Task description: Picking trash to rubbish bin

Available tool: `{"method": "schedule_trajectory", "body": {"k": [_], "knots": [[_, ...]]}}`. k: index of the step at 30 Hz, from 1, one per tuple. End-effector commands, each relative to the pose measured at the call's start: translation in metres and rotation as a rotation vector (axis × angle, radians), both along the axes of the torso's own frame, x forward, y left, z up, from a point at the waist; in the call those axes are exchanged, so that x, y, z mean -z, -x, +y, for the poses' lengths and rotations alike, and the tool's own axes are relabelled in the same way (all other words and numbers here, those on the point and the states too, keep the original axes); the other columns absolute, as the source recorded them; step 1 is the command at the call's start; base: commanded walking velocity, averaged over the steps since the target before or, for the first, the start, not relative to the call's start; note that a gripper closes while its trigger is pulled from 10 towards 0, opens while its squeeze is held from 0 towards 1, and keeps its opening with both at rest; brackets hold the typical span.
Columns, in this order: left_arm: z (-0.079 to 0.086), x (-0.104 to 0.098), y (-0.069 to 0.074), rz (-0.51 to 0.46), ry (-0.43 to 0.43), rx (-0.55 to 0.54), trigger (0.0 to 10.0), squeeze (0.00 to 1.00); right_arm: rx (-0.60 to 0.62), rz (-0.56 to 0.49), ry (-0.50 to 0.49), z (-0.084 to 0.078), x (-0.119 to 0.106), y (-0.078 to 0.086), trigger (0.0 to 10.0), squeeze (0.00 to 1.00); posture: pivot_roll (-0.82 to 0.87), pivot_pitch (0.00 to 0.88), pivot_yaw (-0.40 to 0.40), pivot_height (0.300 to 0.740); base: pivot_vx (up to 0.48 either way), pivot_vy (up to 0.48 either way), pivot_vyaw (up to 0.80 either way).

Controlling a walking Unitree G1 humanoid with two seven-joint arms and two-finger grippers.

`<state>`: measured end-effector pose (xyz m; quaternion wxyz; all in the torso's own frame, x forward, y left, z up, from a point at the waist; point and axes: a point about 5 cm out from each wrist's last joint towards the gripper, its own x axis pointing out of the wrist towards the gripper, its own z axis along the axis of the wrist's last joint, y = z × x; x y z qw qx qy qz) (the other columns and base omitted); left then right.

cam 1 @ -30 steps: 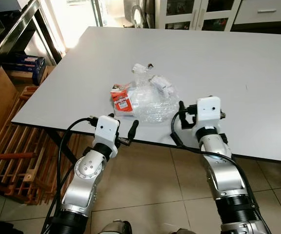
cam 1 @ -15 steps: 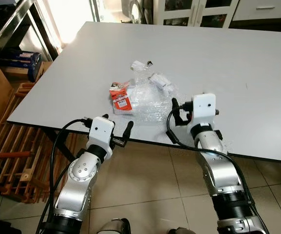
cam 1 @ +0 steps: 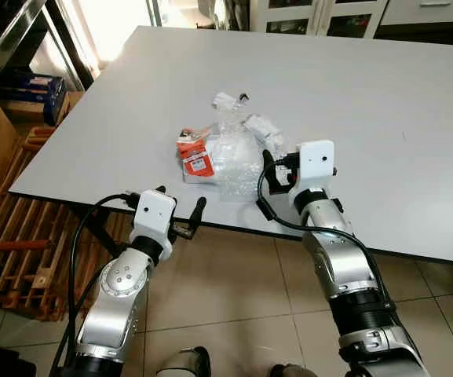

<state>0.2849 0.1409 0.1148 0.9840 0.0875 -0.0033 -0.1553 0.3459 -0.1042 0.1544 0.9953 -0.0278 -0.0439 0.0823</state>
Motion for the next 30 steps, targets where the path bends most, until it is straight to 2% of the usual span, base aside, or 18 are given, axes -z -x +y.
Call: {"method": "schedule_trajectory", "body": {"k": [1,9,16,17,18,19,20,22,23,30], "knots": [[0.004,0.0,0.003,0.001,-0.013,-0.019,10.0,0.0,-0.039,-0.039,-0.018,0.009,-0.007,-0.003,10.0,0.0,0.14,0.195,0.052,0.74,0.0,0.0,0.0],[0.004,0.0,0.006,0.006,-0.017,-0.024,10.0,0.0,-0.08,-0.028,-0.033,0.019,-0.006,-0.006,10.0,0.0,0.15,0.203,0.044,0.74,0.0,0.0,0.0],[0.003,-0.001,0.007,0.006,-0.019,-0.027,10.0,0.0,-0.062,0.136,-0.104,0.018,0.025,-0.009,10.0,0.0,0.16,0.206,0.045,0.74,0.0,0.0,0.0],[0.002,-0.001,0.007,0.006,-0.019,-0.027,10.0,0.0,-0.062,0.149,-0.112,0.018,0.028,-0.008,9.6,0.0,0.16,0.206,0.045,0.74,0.0,0.0,0.0],[0.002,-0.001,0.007,0.006,-0.02,-0.027,10.0,0.0,-0.061,0.16,-0.119,0.017,0.03,-0.008,8.8,0.0,0.16,0.206,0.045,0.74,0.0,0.0,0.0],[0.002,-0.001,0.007,0.006,-0.02,-0.027,10.0,0.0,-0.061,0.165,-0.123,0.017,0.031,-0.008,8.8,0.0,0.16,0.206,0.045,0.74,0.0,0.0,0.0],[0.002,-0.001,0.007,0.006,-0.021,-0.027,10.0,0.0,-0.062,0.171,-0.122,0.016,0.033,-0.008,4.6,0.0,0.16,0.206,0.045,0.74,0.0,0.0,0.0],[0.002,-0.001,0.007,0.007,-0.022,-0.028,10.0,0.0,-0.054,0.179,-0.126,0.014,0.035,-0.008,3.0,0.0,0.16,0.206,0.045,0.74,0.0,0.0,0.0],[0.002,-0.001,0.007,0.006,-0.022,-0.029,10.0,0.0,-0.049,0.181,-0.126,0.013,0.036,-0.008,0.2,0.0,0.16,0.206,0.045,0.74,0.0,0.0,0.0],[0.002,-0.001,0.007,0.006,-0.024,-0.03,10.0,0.0,-0.02,0.191,-0.131,0.008,0.039,-0.009,0.0,0.0,0.16,0.208,0.044,0.74,0.0,0.0,0.0]]}}
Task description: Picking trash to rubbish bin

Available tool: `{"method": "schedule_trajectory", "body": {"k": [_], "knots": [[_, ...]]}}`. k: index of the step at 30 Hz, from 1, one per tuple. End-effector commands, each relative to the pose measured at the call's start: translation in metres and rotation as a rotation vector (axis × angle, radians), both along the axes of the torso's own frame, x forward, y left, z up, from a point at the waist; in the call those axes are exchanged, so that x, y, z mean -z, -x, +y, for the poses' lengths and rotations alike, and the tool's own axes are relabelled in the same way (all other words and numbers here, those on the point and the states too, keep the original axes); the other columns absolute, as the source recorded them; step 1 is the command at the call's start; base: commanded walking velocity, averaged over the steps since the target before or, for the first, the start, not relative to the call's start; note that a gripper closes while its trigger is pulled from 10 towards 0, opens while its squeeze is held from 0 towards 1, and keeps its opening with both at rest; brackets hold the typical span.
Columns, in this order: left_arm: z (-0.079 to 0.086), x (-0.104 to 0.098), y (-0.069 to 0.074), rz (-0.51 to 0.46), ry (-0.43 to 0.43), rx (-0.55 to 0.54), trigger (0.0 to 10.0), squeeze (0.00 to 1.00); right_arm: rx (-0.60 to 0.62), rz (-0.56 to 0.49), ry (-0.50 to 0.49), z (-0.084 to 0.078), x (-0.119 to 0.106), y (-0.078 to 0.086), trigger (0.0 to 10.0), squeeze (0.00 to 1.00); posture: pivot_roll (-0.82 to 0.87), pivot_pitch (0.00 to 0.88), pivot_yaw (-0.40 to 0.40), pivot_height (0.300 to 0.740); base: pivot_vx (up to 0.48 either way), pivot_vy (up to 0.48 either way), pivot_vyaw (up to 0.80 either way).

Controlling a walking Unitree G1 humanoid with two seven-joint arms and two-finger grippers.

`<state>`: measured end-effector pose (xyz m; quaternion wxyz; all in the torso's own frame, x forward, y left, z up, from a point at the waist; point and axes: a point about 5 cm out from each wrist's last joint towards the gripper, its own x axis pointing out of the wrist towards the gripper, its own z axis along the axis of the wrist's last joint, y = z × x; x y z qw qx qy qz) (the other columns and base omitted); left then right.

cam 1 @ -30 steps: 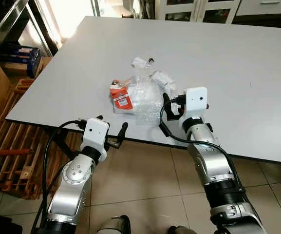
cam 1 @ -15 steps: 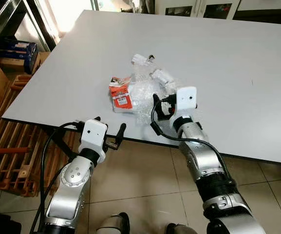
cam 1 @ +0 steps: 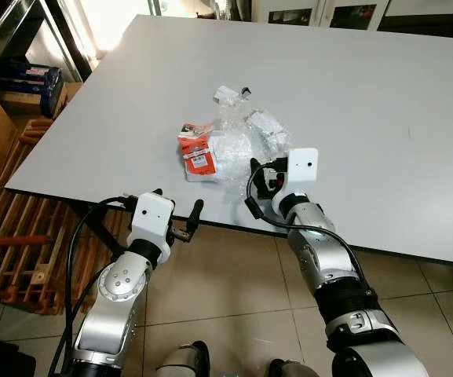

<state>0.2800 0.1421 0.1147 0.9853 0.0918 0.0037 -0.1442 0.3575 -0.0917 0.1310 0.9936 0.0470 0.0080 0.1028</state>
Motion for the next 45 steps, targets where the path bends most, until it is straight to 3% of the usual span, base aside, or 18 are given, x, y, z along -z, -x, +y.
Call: {"method": "schedule_trajectory", "body": {"k": [1,29,34,39,45], "knots": [[0.001,-0.001,0.003,-0.004,-0.015,-0.008,10.0,0.0,0.028,0.08,0.004,-0.006,0.017,0.002,0.0,0.0,0.16,0.208,0.044,0.74,0.0,0.0,0.0],[0.0,-0.002,0.0,-0.012,-0.022,-0.014,10.0,0.0,0.151,-0.006,0.008,-0.022,0.003,-0.007,0.0,0.0,0.16,0.198,0.041,0.74,0.0,0.0,0.0],[0.0,-0.002,-0.001,-0.014,-0.024,-0.016,10.0,0.0,0.18,-0.096,0.011,-0.026,-0.015,-0.01,0.0,0.0,0.16,0.196,0.042,0.74,0.0,0.0,0.0],[0.0,-0.003,-0.002,-0.018,-0.024,-0.015,10.0,0.0,0.201,-0.281,0.07,-0.027,-0.053,-0.013,0.0,0.0,0.16,0.191,0.045,0.74,0.0,0.0,0.0],[-0.002,-0.003,-0.002,-0.022,-0.026,-0.01,10.0,0.0,0.209,-0.385,0.096,-0.025,-0.076,-0.012,0.0,0.0,0.16,0.185,0.047,0.74,0.0,0.0,0.0]]}}
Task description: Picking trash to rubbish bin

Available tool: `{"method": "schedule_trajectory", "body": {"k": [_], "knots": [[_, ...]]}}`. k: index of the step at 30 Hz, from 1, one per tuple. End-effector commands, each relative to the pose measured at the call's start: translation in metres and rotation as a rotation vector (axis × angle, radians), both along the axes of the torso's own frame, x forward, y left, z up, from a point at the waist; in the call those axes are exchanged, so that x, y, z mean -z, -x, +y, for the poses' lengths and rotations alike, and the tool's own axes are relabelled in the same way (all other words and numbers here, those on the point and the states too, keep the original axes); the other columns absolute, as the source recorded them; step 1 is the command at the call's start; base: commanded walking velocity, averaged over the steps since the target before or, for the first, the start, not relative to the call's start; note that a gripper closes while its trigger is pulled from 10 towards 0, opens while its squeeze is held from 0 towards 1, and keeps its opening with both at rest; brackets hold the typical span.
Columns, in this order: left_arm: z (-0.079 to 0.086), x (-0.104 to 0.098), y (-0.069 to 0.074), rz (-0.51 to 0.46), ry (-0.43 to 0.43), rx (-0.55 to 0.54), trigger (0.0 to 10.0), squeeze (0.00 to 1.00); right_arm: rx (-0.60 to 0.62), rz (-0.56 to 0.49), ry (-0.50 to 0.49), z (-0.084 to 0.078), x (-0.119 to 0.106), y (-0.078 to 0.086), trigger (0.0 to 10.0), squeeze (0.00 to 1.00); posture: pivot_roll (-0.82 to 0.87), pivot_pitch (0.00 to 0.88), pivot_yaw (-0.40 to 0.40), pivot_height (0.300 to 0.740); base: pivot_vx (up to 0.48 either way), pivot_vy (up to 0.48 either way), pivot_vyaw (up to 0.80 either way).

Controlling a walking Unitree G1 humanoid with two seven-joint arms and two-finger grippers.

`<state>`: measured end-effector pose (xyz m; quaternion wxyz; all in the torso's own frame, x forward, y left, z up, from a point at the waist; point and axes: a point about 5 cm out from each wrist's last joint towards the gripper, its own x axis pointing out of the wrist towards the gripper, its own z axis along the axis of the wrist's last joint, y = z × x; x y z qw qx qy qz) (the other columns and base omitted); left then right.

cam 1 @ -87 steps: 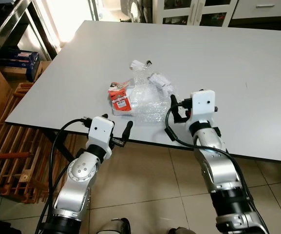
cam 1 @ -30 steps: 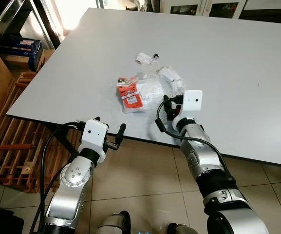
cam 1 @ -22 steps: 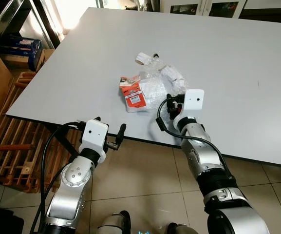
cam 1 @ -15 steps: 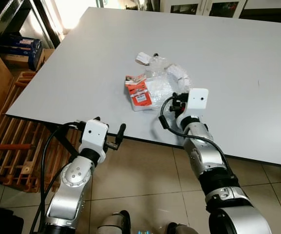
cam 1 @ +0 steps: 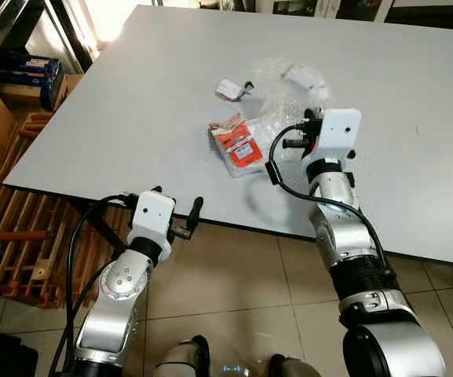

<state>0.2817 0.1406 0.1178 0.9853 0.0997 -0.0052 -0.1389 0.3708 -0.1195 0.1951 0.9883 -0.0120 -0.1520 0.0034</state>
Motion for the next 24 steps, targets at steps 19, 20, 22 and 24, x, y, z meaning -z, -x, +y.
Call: {"method": "schedule_trajectory", "body": {"k": [19,20,22,24], "knots": [[-0.004,-0.003,-0.008,-0.022,0.002,0.007,10.0,0.0,0.12,-0.195,0.087,-0.016,-0.045,0.012,0.0,0.0,0.14,0.148,0.048,0.74,0.0,0.0,0.0],[-0.004,-0.003,-0.008,-0.022,0.002,0.007,10.0,0.0,0.12,-0.195,0.087,-0.016,-0.045,0.012,0.0,0.0,0.14,0.148,0.048,0.74,0.0,0.0,0.0],[-0.005,-0.004,-0.009,-0.028,0.017,0.003,10.0,0.0,0.146,-0.185,0.103,-0.027,-0.041,0.018,0.0,0.0,0.14,0.147,0.047,0.74,0.0,0.0,0.0],[-0.007,-0.003,-0.01,-0.026,0.023,-0.001,10.0,0.0,0.157,-0.176,0.117,-0.032,-0.037,0.022,0.0,0.0,0.12,0.14,0.044,0.74,0.0,0.0,0.0]]}}
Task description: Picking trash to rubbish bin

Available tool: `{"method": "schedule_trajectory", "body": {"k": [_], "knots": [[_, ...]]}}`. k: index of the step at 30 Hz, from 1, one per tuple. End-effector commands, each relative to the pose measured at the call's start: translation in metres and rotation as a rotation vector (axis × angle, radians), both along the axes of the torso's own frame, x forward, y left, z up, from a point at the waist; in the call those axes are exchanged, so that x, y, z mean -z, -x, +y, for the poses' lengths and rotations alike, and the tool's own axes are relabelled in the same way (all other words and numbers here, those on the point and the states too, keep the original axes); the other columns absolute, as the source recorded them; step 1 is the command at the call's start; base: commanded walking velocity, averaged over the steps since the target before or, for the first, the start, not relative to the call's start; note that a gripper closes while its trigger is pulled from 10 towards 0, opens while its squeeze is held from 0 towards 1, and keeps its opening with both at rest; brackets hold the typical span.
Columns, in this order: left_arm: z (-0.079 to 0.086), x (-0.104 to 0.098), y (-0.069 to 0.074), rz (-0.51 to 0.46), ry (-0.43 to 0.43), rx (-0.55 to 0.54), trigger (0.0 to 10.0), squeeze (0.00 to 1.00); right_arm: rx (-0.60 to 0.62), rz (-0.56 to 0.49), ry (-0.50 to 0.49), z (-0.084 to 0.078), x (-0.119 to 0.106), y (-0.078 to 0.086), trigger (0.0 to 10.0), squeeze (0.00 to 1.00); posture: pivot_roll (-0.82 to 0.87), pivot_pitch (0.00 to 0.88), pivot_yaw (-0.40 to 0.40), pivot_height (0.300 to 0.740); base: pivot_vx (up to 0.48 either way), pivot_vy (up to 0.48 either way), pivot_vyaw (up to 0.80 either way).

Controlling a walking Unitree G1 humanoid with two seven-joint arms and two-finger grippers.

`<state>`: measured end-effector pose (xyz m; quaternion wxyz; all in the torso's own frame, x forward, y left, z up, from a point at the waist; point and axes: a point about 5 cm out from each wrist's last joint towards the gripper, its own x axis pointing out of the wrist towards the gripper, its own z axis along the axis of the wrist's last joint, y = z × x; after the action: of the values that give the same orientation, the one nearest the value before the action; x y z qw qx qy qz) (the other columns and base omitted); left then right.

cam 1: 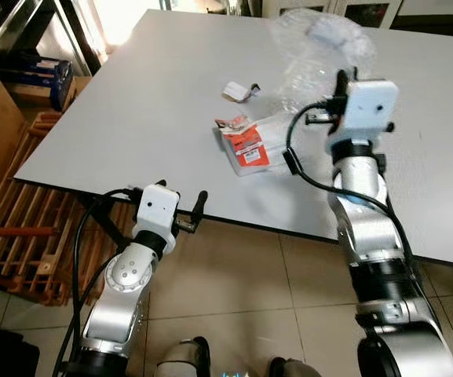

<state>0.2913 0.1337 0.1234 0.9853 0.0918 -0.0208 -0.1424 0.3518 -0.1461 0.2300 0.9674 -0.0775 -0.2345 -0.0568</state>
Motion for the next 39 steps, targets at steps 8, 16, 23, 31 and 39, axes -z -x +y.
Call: {"method": "schedule_trajectory", "body": {"k": [8,16,23,31,39], "knots": [[-0.006,0.003,-0.004,-0.001,0.019,-0.008,10.0,0.0,0.068,0.02,0.052,-0.023,0.005,0.028,0.0,0.0,0.08,0.126,0.032,0.74,0.0,0.0,0.0],[-0.01,0.0,-0.005,-0.006,0.055,-0.003,10.0,0.0,0.109,0.07,0.062,-0.029,0.014,0.055,0.0,0.0,0.03,0.11,0.016,0.74,0.0,0.0,0.0],[-0.015,-0.005,-0.007,-0.021,0.082,0.007,10.0,0.0,0.107,0.098,0.064,-0.028,0.015,0.065,1.8,0.0,0.01,0.099,0.009,0.74,0.0,0.0,0.0],[-0.025,-0.004,-0.008,-0.007,0.099,0.045,10.0,0.0,0.121,0.119,0.057,-0.03,0.013,0.069,4.3,0.0,-0.01,0.094,0.009,0.74,0.0,0.0,0.0],[-0.027,-0.002,-0.009,0.002,0.09,0.055,10.0,0.0,0.113,0.14,0.05,-0.026,0.012,0.071,10.0,0.0,-0.01,0.095,0.006,0.74,0.0,0.0,0.0]]}}
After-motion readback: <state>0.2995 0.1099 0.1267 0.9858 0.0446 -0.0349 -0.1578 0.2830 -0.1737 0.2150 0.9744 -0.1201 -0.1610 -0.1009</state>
